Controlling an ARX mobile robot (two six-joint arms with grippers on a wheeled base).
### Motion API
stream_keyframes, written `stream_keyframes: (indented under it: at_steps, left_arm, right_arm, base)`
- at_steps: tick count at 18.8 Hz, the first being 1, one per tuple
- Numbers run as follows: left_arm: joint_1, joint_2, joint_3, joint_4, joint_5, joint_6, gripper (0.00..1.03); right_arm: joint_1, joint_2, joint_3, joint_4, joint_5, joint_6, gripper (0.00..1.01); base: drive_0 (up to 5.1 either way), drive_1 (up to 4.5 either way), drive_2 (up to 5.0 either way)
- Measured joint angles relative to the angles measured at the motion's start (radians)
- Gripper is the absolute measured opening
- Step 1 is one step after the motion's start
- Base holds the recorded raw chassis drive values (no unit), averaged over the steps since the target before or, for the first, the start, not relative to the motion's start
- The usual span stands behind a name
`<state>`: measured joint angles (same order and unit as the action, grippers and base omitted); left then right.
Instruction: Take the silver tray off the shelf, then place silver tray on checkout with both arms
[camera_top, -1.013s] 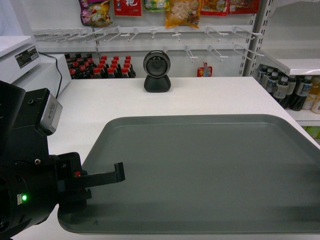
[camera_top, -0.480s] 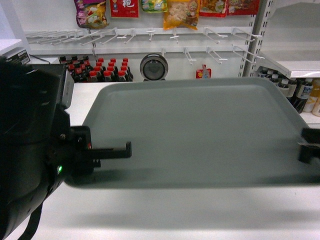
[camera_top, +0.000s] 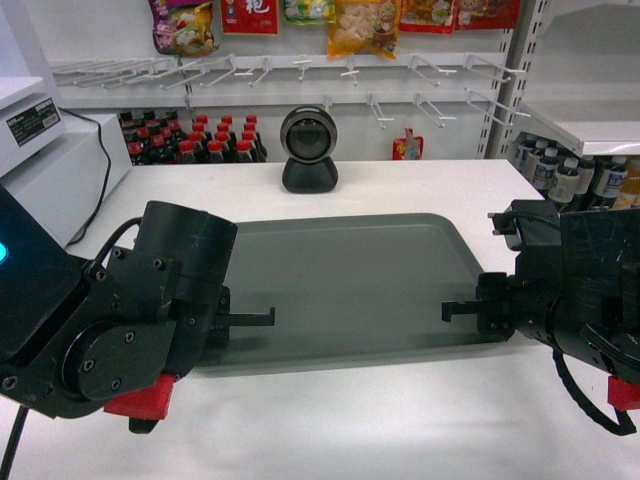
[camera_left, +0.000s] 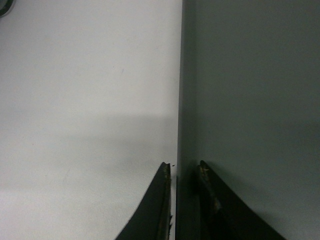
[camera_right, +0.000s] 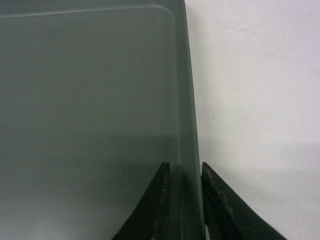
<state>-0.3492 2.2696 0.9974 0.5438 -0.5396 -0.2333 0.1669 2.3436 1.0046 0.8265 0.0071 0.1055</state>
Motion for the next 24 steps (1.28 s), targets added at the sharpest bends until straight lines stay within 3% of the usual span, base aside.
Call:
stream_keyframes:
  at_steps: [1, 2, 4, 5, 6, 8, 10, 11, 12, 13, 14, 17, 22, 24]
  left_arm:
    - [0.003, -0.012, -0.011, 0.003, 0.012, -0.021, 0.28]
    - [0.019, -0.064, -0.054, 0.003, 0.072, -0.031, 0.39]
    - [0.034, -0.263, -0.175, 0.048, 0.148, -0.048, 0.59]
    - [0.031, -0.43, -0.246, 0.159, 0.143, -0.034, 0.67]
    - [0.036, -0.552, -0.299, 0.351, 0.198, 0.029, 0.59]
    - [0.062, -0.71, -0.41, 0.539, 0.277, 0.143, 0.4]
    - [0.129, -0.752, -0.565, 0.537, 0.299, 0.192, 0.19]
    - [0.147, -0.755, -0.629, 0.525, 0.313, 0.202, 0.09]
    - [0.153, -0.789, -0.665, 0.525, 0.335, 0.208, 0.01]
    - [0.164, -0.843, -0.686, 0.533, 0.353, 0.214, 0.02]
    - [0.184, -0.893, -0.729, 0.627, 0.376, 0.216, 0.01]
    - [0.223, -0.984, -0.847, 0.536, 0.417, 0.216, 0.01]
    - [0.283, -1.237, -0.931, 0.392, 0.483, 0.216, 0.01]
    - [0.343, -1.299, -0.943, 0.351, 0.528, 0.216, 0.01]
  right_arm:
    - [-0.003, -0.016, -0.017, 0.006, 0.008, 0.015, 0.3]
    - [-0.017, -0.08, -0.071, 0.011, 0.001, 0.037, 0.41]
    - [-0.082, -0.315, -0.195, -0.025, -0.04, 0.06, 0.61]
    - [-0.097, -0.421, -0.264, 0.163, 0.015, 0.042, 0.59]
    - [-0.104, -0.484, -0.306, 0.296, 0.058, -0.002, 0.5]
    - [-0.107, -0.562, -0.441, 0.432, 0.061, -0.055, 0.32]
    - [-0.109, -0.61, -0.575, 0.428, 0.052, -0.081, 0.1]
    - [-0.11, -0.656, -0.615, 0.428, 0.047, -0.089, 0.02]
    - [-0.114, -0.705, -0.641, 0.432, 0.043, -0.091, 0.03]
    - [-0.137, -0.756, -0.671, 0.431, 0.005, -0.093, 0.03]
    - [-0.169, -0.847, -0.715, 0.343, -0.003, -0.097, 0.03]
    - [-0.173, -1.012, -0.803, 0.299, -0.004, -0.098, 0.03]
    - [-0.167, -1.242, -0.909, 0.167, -0.006, -0.099, 0.03]
    - [-0.167, -1.3, -0.929, 0.126, -0.006, -0.099, 0.03]
  base:
    - [0.0, 0.0, 0.0]
    - [0.0, 0.0, 0.0]
    - [0.0, 0.0, 0.0]
    - [0.0, 0.0, 0.0]
    - [0.0, 0.0, 0.0]
    - [0.0, 0.0, 0.0]
    - [0.0, 0.0, 0.0]
    - [0.0, 0.0, 0.0]
    - [0.0, 0.0, 0.0]
    - [0.0, 0.0, 0.0]
    - [0.0, 0.0, 0.0]
    - [0.0, 0.0, 0.0]
    - [0.0, 0.0, 0.0]
    - [0.0, 0.0, 0.0]
